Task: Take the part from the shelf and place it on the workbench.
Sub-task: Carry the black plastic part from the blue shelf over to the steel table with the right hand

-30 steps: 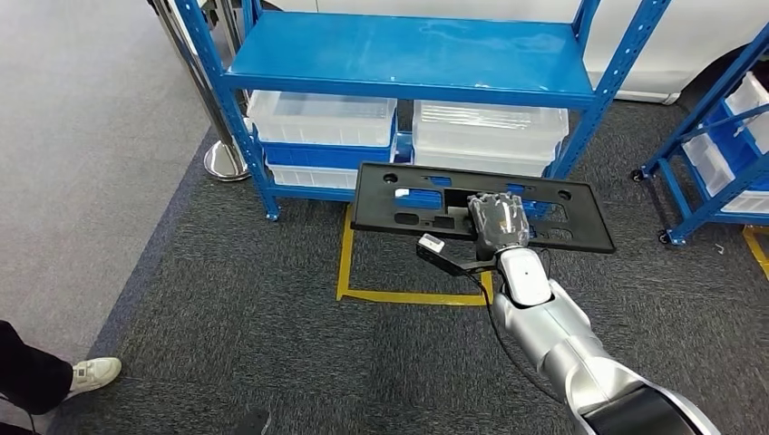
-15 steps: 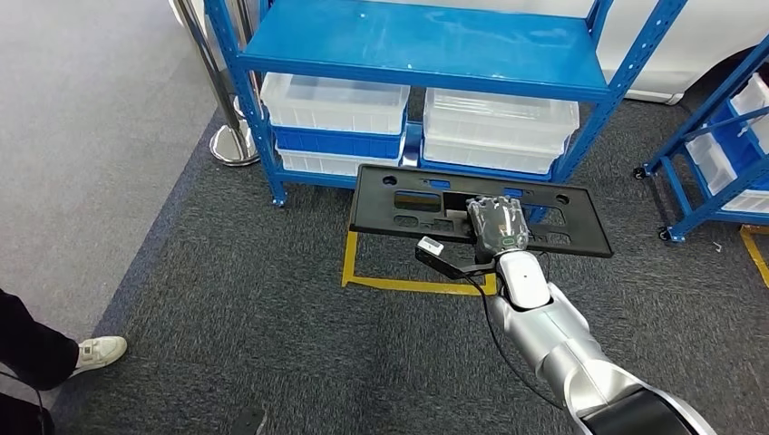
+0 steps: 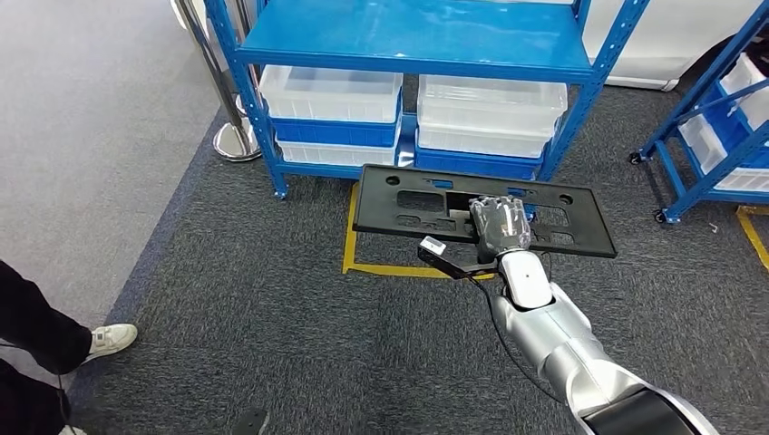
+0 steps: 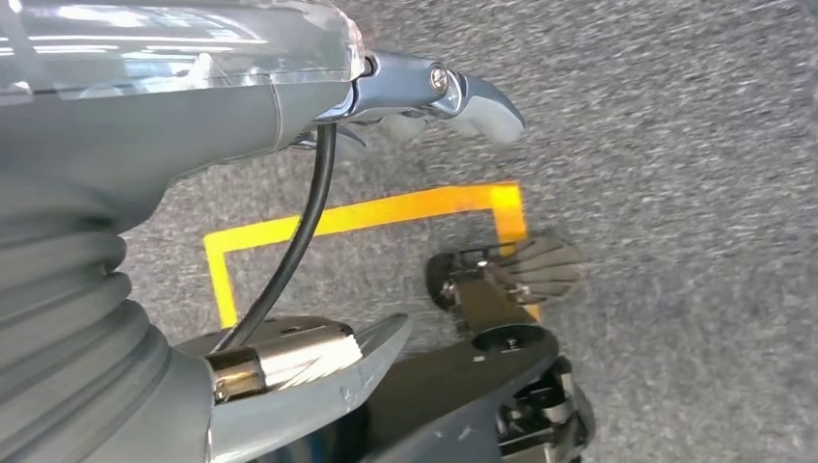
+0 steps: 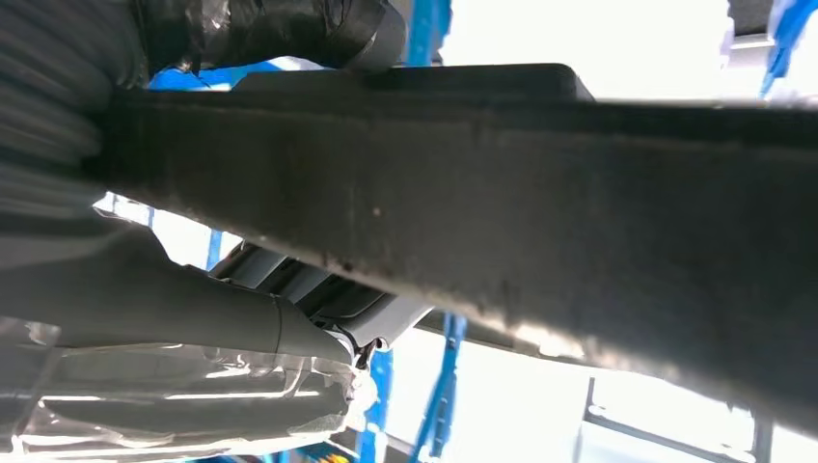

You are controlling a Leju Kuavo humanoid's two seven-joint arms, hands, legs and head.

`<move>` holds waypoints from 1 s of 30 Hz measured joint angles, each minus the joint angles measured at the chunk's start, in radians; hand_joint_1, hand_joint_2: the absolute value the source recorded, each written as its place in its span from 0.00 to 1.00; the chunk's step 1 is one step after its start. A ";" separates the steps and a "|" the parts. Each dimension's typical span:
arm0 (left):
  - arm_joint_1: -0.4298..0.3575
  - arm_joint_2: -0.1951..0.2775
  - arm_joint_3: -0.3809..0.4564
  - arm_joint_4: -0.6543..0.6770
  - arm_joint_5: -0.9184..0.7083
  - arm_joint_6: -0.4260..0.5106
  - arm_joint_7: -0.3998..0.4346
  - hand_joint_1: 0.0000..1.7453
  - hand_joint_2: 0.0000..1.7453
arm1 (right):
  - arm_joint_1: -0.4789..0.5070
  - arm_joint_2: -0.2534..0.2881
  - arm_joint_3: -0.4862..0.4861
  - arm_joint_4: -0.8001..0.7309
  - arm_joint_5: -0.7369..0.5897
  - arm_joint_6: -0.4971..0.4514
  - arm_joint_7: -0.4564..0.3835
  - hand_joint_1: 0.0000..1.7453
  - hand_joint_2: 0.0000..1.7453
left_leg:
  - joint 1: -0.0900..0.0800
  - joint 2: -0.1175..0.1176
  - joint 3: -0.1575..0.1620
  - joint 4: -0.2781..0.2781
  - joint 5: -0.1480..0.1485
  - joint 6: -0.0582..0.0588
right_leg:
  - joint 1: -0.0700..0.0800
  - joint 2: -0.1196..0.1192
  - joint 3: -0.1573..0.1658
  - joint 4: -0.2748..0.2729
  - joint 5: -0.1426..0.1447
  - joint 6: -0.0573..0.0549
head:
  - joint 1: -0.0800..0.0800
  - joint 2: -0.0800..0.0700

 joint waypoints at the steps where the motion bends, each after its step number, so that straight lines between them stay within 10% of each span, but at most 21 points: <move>1: 0.000 0.000 0.000 0.000 0.000 0.000 0.001 0.00 1.00 | 0.000 0.000 0.000 0.000 0.000 0.000 0.000 1.00 1.00 | 0.002 0.000 -0.013 0.055 -0.056 -0.004 | 0.000 -0.001 -0.013 0.001 0.011 -0.005 | -0.001 0.000; 3: 0.000 0.000 0.000 0.000 -0.001 0.000 0.001 0.00 1.00 | 0.002 0.000 0.000 0.000 -0.001 0.000 0.000 1.00 1.00 | 0.004 0.000 -0.033 0.182 -0.132 -0.009 | 0.001 -0.002 -0.042 0.007 0.030 -0.009 | -0.002 0.000; 5: 0.000 0.000 0.000 0.000 -0.002 0.000 0.001 0.00 1.00 | 0.005 0.000 0.000 0.000 -0.001 0.000 0.000 1.00 1.00 | 0.004 0.001 -0.011 0.232 -0.120 -0.011 | 0.002 -0.003 -0.075 0.018 0.046 -0.007 | -0.002 0.000; 7: -0.002 0.000 0.000 0.000 -0.004 0.000 0.001 0.00 1.00 | 0.007 0.000 0.000 0.000 -0.003 0.000 0.000 1.00 1.00 | 0.003 0.000 0.068 0.153 -0.077 -0.007 | 0.001 -0.003 -0.105 0.032 0.060 -0.003 | -0.002 0.000; 10: -0.007 0.001 0.000 0.000 -0.005 0.002 0.001 0.00 1.00 | 0.008 0.000 -0.001 0.000 -0.004 -0.001 0.001 1.00 1.00 | -0.004 -0.002 0.184 -0.018 -0.095 0.005 | 0.003 -0.003 -0.132 0.043 0.080 0.011 | -0.001 0.000; 13: -0.006 0.001 0.000 0.000 -0.005 0.003 0.000 0.00 1.00 | 0.010 -0.001 -0.001 0.000 -0.005 0.000 0.001 1.00 1.00 | -0.003 -0.001 0.186 -0.056 -0.087 0.023 | 0.004 -0.002 -0.141 0.035 0.099 0.027 | 0.000 0.000; 19: -0.002 0.000 0.001 0.000 -0.009 0.007 -0.008 0.00 1.00 | 0.015 -0.001 -0.005 0.002 -0.018 0.012 -0.004 1.00 1.00 | 0.002 0.011 0.135 -0.064 -0.036 0.053 | -0.002 0.002 -0.211 0.288 -0.074 0.052 | 0.002 0.000; 21: 0.001 0.000 0.001 0.000 -0.012 0.005 -0.008 0.00 1.00 | 0.017 -0.001 -0.008 0.002 -0.024 0.015 -0.005 1.00 1.00 | 0.003 0.017 0.117 -0.057 -0.027 0.050 | -0.004 -0.002 -0.172 0.271 -0.035 0.054 | 0.002 0.000; 25: 0.004 0.000 0.001 0.000 -0.018 0.002 -0.009 0.00 1.00 | 0.013 -0.001 -0.015 0.000 -0.034 0.016 -0.006 1.00 1.00 | -0.003 0.035 0.101 -0.044 -0.018 0.035 | 0.008 -0.047 -0.021 0.040 -0.006 0.042 | 0.002 0.000; 30: 0.006 0.000 0.000 0.000 -0.025 0.002 -0.009 0.00 1.00 | 0.016 -0.004 -0.018 -0.001 -0.037 0.018 -0.006 1.00 1.00 | -0.001 0.041 0.080 -0.003 -0.053 0.008 | 0.007 -0.017 -0.030 0.011 0.012 0.004 | 0.001 0.000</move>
